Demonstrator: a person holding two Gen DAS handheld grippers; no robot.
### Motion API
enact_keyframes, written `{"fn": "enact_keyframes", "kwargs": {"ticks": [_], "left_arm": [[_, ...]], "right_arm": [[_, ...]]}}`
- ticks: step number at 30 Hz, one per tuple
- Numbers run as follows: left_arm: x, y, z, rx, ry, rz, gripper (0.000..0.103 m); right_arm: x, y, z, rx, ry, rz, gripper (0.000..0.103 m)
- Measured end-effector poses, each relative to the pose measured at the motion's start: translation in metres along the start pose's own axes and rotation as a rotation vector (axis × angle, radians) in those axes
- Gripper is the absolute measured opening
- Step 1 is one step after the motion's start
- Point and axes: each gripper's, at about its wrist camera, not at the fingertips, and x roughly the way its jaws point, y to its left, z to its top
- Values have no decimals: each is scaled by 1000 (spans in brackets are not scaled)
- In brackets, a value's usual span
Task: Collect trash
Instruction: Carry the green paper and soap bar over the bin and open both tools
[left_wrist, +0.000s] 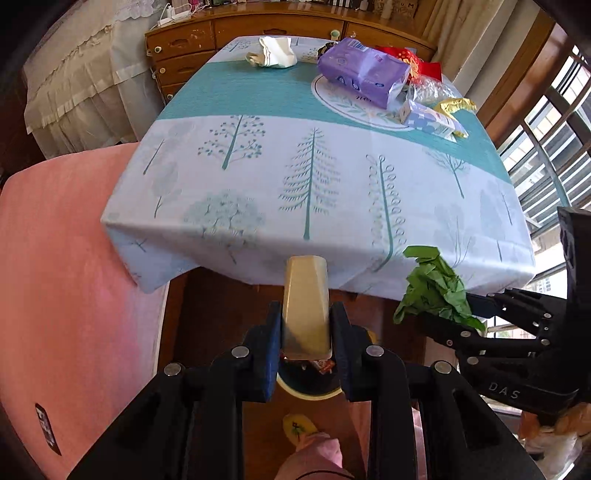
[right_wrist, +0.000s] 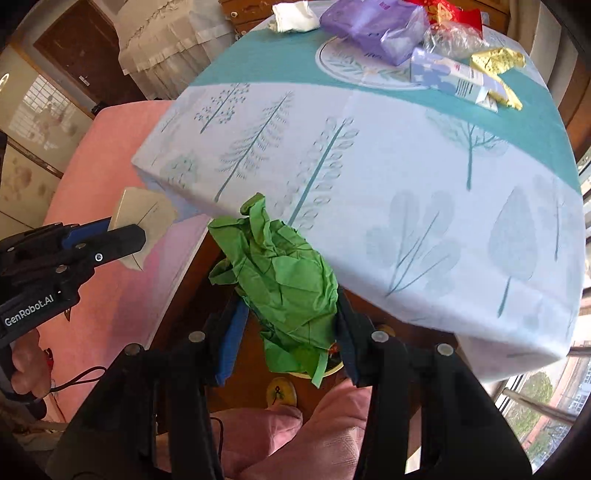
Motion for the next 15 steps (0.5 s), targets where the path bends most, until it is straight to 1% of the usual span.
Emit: {"fn": "enact_keyframes", "kwargs": {"ticks": [1,3,7,10,13,15], "left_arm": [[2,5,-11,4,5,1,25],[11,13,-30,4,23,4,25],[39,29,-65,-3,73,9,25],[73,39,-87,-27,112,-7,25],[109,46,-107,-46,124,-17,26],[135,50,-119,-53,131,-24,26]], "right_arm": [[5,13,-11,8,15,0,42],[28,31,-31,28,51,-12,43],[85,49,-61,56,132,-40,43],[136,54,-76,60,197,-66,43],[181,53,-86,66,226,-78,43],[211,49,-90,71,227,-78,44]]}}
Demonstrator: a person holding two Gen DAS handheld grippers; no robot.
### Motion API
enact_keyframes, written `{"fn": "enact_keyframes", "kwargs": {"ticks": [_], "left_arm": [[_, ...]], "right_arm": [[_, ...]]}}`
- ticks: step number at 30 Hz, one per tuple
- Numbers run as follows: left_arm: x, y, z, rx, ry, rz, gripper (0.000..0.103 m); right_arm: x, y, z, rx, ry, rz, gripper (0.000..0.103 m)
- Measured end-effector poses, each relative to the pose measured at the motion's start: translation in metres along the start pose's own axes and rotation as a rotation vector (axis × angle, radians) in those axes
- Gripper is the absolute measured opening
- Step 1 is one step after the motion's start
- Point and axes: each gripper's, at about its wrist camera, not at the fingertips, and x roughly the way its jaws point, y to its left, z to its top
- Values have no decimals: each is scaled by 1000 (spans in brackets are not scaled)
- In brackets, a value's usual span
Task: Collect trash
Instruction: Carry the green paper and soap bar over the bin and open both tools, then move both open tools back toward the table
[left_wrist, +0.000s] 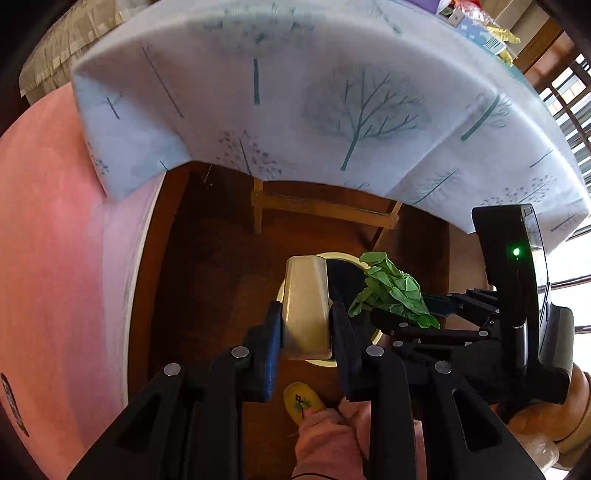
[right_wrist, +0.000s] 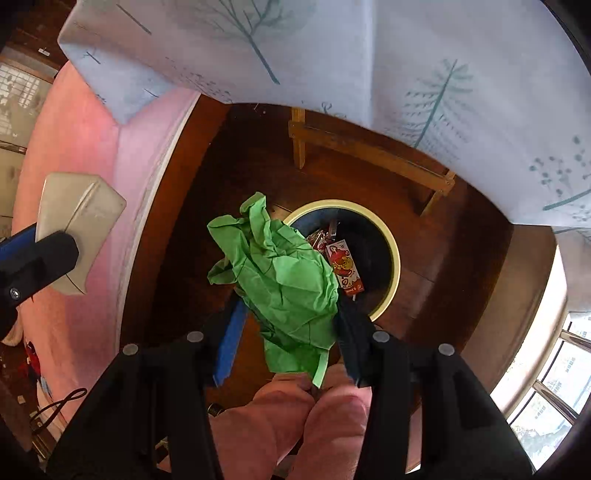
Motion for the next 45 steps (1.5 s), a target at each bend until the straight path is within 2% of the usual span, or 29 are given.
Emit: {"fn": "enact_keyframes", "kwargs": {"ticks": [5,8,10,13,15,16,18,26,27,29,30,31,33,39,45], "left_arm": [[71,16,-17,-27,28,-1,26],[101,22,-22,-40,32,0,26],[118,25,-23,-47,35,2,26],[136,28,-23,-50,43,1,26],[145,27,-23,-41,47,-6,26],[153,27,-22,-31,50,-5,26],[163,22,-23,-10,55,-6,26],[215,-5,-31,59,121,-35,26],[221,-7,-32,57,138,-40,28],[229,-9,-32,37,148,-43,39],[232,-10,-32,26,150,-36,52],[233,-10,-32,15,151,-34,63],[232,-8,-33,-4,139,-28,67],[205,6,-33,-49,113,34,67],[135,20,-27,-103,70,55,67]], "right_arm": [[65,-13,3,14,11,2,44],[86,-31,-4,43,18,30,46],[101,-38,-6,65,33,57,62],[125,-47,-5,98,17,78,65],[133,-51,-4,114,7,90,65],[140,-57,-2,121,-37,64,65],[148,-65,-4,134,-47,51,65],[131,-103,-38,214,-64,2,65],[129,-106,-41,221,-60,-2,65],[128,-112,-48,239,-56,-11,65],[127,-115,-51,249,-56,-12,65],[127,-117,-53,257,-57,-13,65],[124,-121,-58,270,-61,-7,65],[109,-119,-72,266,-73,3,65],[67,-101,-82,256,-84,11,65]]}}
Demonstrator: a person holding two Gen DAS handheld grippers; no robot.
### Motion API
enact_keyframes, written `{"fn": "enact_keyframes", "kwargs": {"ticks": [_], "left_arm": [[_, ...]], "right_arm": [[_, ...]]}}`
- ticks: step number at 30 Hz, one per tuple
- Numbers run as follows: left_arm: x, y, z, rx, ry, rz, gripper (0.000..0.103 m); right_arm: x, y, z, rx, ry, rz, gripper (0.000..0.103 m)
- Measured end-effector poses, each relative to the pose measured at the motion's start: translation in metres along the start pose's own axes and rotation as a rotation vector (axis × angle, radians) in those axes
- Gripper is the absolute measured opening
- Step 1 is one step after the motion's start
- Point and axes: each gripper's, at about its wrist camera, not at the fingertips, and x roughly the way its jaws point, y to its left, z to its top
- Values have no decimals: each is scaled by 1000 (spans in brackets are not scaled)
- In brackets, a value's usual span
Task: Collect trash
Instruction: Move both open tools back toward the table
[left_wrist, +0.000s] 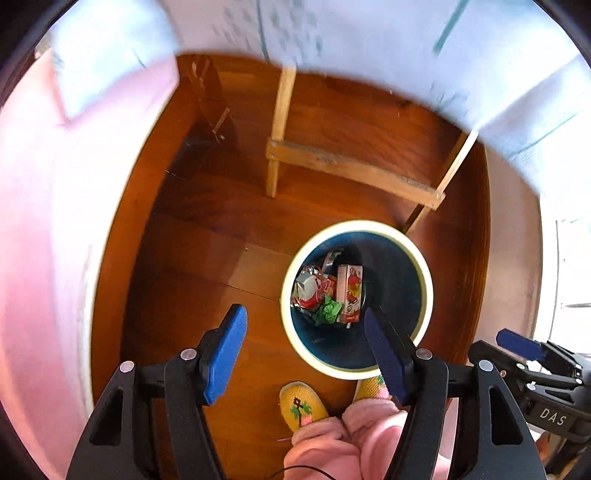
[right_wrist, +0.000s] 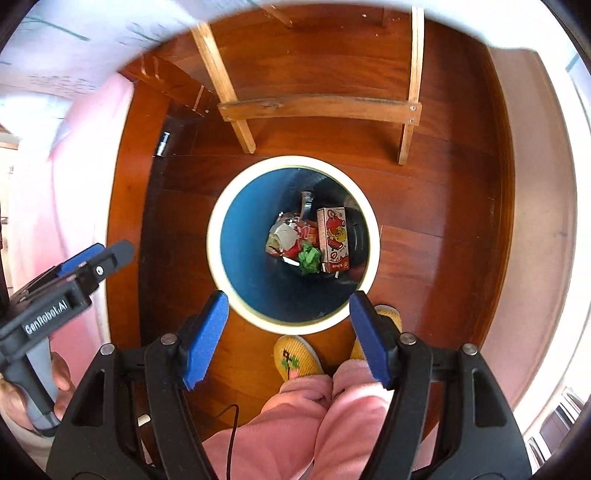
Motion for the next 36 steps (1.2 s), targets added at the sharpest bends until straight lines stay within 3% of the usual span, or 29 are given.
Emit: {"fn": "enact_keyframes", "kwargs": {"ticks": [16,21,28,36], "left_arm": [[-255,-32,32,38,-158,-72,67],[-320,-40,41,77,-227,-47,67],[-388,-35,55,78,-295,-80,67],[-451,-37,77,117,-408,-59,67]], "right_arm": [[-227,79,-2,-89,-177,11,65],[-285,104,-7,-121,-238,3,65],[-351,136,-11,-128,-309,-9,65],[-422,156,4,-144,-454,-21,65]]}}
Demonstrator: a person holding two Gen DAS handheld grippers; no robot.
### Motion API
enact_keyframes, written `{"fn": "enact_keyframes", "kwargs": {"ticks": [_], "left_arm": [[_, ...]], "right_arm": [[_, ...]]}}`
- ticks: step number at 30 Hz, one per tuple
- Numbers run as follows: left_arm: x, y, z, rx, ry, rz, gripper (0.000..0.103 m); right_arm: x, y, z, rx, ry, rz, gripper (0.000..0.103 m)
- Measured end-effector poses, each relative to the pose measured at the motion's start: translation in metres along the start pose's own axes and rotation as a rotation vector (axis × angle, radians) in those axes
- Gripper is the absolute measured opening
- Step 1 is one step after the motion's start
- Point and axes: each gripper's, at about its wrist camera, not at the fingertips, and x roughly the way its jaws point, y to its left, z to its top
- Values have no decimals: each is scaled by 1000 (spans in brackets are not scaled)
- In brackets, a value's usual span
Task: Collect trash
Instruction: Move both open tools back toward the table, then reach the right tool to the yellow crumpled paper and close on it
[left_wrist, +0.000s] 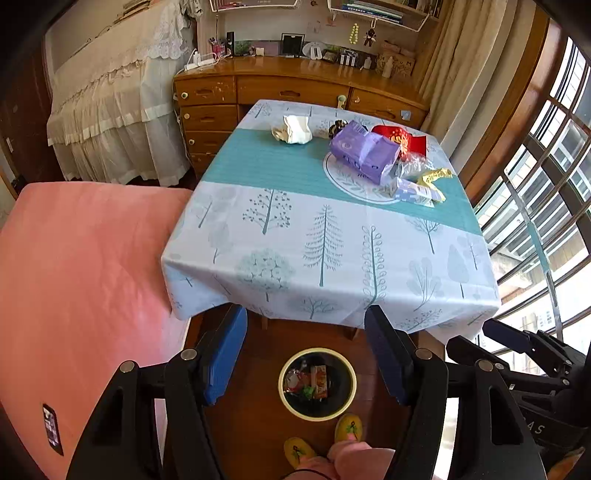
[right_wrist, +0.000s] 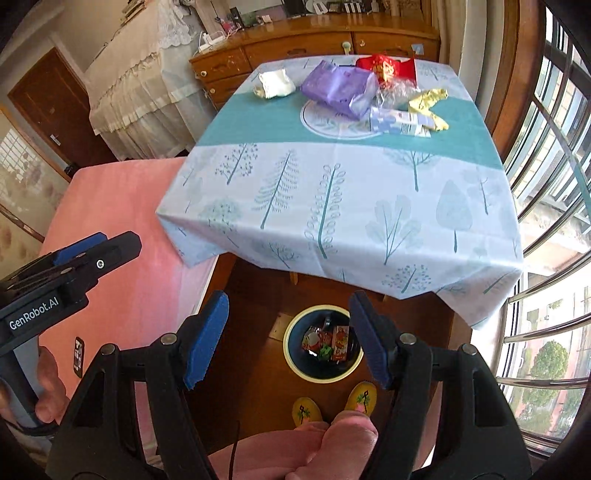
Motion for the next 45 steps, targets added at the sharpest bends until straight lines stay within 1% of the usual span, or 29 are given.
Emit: {"fn": "enact_keyframes", "kwargs": {"ticks": [4,7,11,15,20,23,27,30,33,37,42,45], "left_arm": [[-12,-4,25,16,-47,4,67],[-12,-10,41,27,-67,7,67],[3,-20,62,36,-67,14,67],[32,-31,90,33,-53,31,67],[87,-46,136,9,-29,56,67],[126,-63,168,-8,7,58,67],[184,-94,208,-7,56,64,67],[227,-118,230,-16,96,63,67],[261,-139,244,-12,125,67,67],[299,-161,256,-18,171,70,67],[323,-180,259,-29,215,39,67],[331,-193,256,-11,237,16,67]], "right_arm": [[-18,-2,23,3,-49,-7,65],[-25,-8,39,-4,-78,-13,65],[-24,-20,63,-11,-97,-22,65],[-13,-39,96,-19,-106,-30,65],[22,-74,147,-48,-86,-28,65],[51,-102,180,-67,-61,-33,65],[94,-150,223,-52,-13,-20,65],[128,-188,252,-38,26,-27,65],[160,-222,276,-23,56,-24,65],[192,-252,300,-20,77,-27,65],[219,-282,324,-23,94,-10,65],[231,-296,332,-13,109,3,65]]}}
